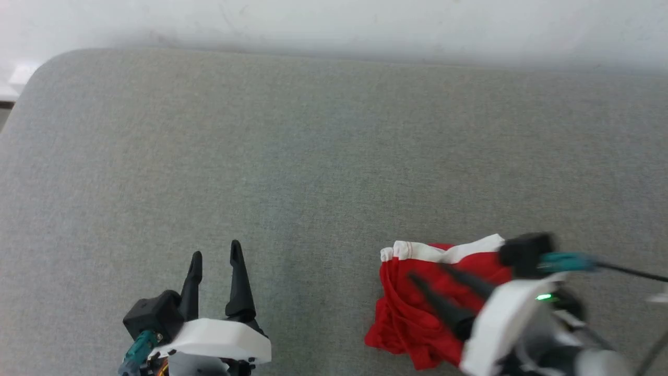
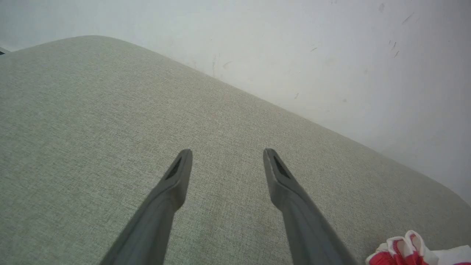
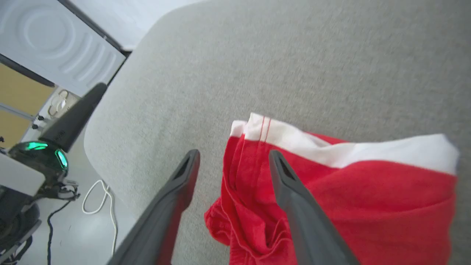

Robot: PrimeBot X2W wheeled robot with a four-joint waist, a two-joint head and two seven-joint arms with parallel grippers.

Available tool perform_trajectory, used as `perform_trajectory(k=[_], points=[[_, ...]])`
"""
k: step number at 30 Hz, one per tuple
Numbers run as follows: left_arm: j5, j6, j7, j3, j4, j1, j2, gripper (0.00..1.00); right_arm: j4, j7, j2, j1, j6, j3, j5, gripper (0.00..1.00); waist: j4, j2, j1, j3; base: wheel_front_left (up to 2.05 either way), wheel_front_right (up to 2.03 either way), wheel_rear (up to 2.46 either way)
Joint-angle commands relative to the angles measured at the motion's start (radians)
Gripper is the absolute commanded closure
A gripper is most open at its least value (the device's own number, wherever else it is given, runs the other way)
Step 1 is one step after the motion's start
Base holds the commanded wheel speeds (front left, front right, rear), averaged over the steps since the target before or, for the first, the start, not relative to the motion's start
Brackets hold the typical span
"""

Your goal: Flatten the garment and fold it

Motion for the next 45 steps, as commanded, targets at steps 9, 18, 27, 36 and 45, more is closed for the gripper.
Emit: perform_trajectory(k=[9, 18, 27, 36, 45], points=[[-0.007, -0.006, 0.006, -0.001, -0.015, 0.019, 0.019, 0.0, -0.106, 0.009, -0.018, 0.11, -0.001, -0.276, -0.148, 0.0, -0.029, 0.0, 0.0, -0.013, 0.0, 0.0, 0.0], [0.001, -0.01, 0.019, -0.013, -0.017, -0.001, 0.029, 0.0, 0.045, -0.028, -0.028, 0.103, -0.001, -0.238, -0.204, 0.0, -0.007, 0.0, 0.0, 0.008, 0.0, 0.0, 0.0], [0.002, -0.009, 0.023, -0.019, -0.017, -0.006, 0.033, 0.0, 0.209, -0.028, -0.022, 0.046, -0.001, -0.215, -0.2, 0.0, 0.03, 0.0, 0.0, 0.02, 0.0, 0.0, 0.0], [0.003, -0.008, 0.018, -0.015, -0.015, -0.013, 0.029, 0.0, 0.32, -0.071, -0.006, -0.02, -0.001, -0.249, -0.197, 1.0, 0.03, 0.0, 0.0, 0.023, 0.0, 0.0, 0.0], [0.026, 0.003, 0.018, -0.013, -0.049, -0.023, 0.045, 0.0, 0.301, -0.062, -0.071, -0.101, -0.001, -0.258, -0.206, 1.0, -0.055, 0.0, 0.0, 0.027, 0.0, 0.0, 0.0]])
